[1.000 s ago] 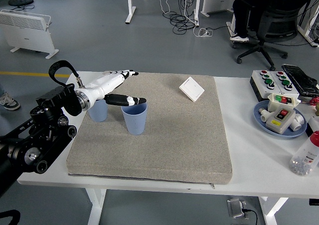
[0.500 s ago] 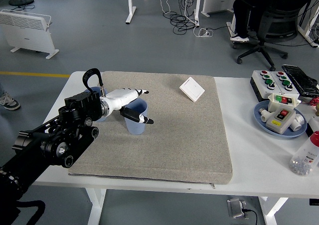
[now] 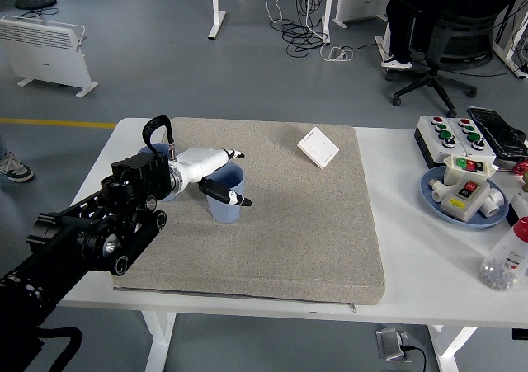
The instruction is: Push cup pick cup insert cup
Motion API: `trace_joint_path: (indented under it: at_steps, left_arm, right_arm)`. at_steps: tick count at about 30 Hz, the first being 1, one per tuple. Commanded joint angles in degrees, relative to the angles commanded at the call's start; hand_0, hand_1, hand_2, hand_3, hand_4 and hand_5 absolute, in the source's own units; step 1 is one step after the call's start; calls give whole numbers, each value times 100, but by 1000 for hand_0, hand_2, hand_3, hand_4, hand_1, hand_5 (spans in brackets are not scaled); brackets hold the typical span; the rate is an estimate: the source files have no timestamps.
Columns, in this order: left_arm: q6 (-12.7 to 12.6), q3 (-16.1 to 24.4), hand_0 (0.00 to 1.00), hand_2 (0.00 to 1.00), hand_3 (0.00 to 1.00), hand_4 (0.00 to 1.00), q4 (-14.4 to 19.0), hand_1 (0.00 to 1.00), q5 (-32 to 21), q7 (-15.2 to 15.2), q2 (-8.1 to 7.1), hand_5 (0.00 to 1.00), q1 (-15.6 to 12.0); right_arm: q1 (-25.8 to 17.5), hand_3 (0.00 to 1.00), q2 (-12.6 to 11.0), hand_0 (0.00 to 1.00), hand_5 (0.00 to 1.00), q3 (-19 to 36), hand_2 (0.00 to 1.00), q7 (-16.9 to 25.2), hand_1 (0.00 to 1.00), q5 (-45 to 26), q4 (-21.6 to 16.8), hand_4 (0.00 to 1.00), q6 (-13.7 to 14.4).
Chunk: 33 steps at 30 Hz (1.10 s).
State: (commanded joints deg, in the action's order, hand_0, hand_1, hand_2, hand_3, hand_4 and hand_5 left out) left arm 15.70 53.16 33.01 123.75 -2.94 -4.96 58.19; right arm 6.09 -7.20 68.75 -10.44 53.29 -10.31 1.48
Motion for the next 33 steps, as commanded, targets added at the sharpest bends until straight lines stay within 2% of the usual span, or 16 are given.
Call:
trace_joint_path:
  at_steps: [2,3,8,9,14,15,20,21,23,29,33]
  left_arm:
    - [21,-3,663,904,871,934,1,783,85,-7,-3,589,-7]
    - [23,-3,530,856,807,897,1,717,96,-8,-4,531,-8]
    - [-10,-7,530,856,807,897,17,717,209,-81,-32,531,-27]
    - [-72,-16,424,761,709,836,19,630,250,-144,-43,442,-29]
    - [-307,15,424,761,709,836,7,630,527,-351,-64,442,-30]
    - [-326,22,298,642,568,814,3,526,549,-366,-66,390,-30]
    - [-393,100,298,642,568,814,0,526,625,-434,-101,390,-64]
    - [-405,106,245,581,513,806,-1,484,625,-449,-107,374,-69]
    - [-425,112,245,581,513,806,-2,484,625,-484,-123,374,-82]
    - [-376,134,222,544,502,799,70,474,625,-497,-173,357,-115]
    - [-282,141,213,538,498,797,251,474,625,-469,-240,350,-152]
  right_arm:
    - [1,558,1,755,463,0,646,-2,626,6,0,81,0]
    - [1,558,1,755,464,1,646,-2,627,7,0,82,0]
    - [0,558,0,755,464,-7,646,-3,627,3,0,82,1]
    - [2,558,0,755,463,-7,645,-3,627,7,0,82,0]
    - [1,558,4,755,463,-10,645,1,627,1,0,82,2]
    - [1,558,5,755,463,-10,646,1,627,-1,0,81,2]
    - [0,558,4,755,463,-12,646,7,627,-16,0,81,2]
    - [-1,558,5,755,462,-10,645,7,627,-15,0,82,3]
    - [0,558,5,755,462,-4,645,5,627,-2,0,82,2]
    - [-4,558,8,755,462,1,645,4,626,0,0,82,3]
    - [-5,558,10,755,462,9,644,6,626,-9,0,82,4]
